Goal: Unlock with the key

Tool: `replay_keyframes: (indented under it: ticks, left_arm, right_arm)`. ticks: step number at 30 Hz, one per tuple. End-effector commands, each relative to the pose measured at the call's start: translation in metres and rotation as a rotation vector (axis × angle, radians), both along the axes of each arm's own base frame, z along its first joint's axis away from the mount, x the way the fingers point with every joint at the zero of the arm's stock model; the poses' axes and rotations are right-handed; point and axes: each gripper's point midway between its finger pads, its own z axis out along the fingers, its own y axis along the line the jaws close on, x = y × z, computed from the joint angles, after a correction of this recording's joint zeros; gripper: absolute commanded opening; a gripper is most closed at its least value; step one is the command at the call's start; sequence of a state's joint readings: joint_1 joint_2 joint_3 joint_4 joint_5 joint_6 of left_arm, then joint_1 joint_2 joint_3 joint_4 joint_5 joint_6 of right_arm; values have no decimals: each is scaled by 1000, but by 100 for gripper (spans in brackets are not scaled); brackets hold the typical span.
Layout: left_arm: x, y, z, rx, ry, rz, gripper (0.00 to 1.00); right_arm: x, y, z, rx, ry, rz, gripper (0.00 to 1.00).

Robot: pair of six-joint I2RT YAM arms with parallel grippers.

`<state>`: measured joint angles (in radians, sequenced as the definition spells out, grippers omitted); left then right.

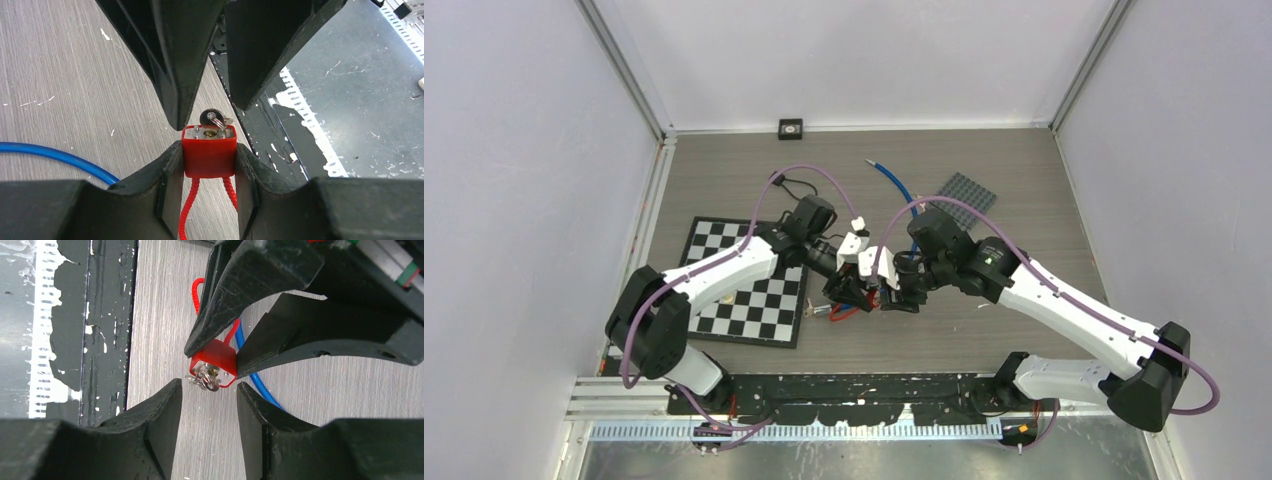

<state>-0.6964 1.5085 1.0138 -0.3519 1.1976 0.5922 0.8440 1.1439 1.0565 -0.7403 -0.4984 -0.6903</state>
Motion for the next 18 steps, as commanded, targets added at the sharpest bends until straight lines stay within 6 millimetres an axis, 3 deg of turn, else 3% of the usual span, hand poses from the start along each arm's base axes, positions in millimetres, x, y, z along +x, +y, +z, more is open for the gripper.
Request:
replay_keyframes:
  ticks: [1, 12, 18]
  left_arm:
    - [1, -5, 19, -59, -20, -32, 0]
    - [1, -5, 19, -74, -21, -42, 0]
    - [1, -6, 21, -98, -37, -42, 0]
  right_arm:
    - [10, 12, 19, 51, -61, -9, 48]
    - [8, 11, 6, 43, -50, -18, 38]
    - [10, 10, 2, 50, -45, -51, 23]
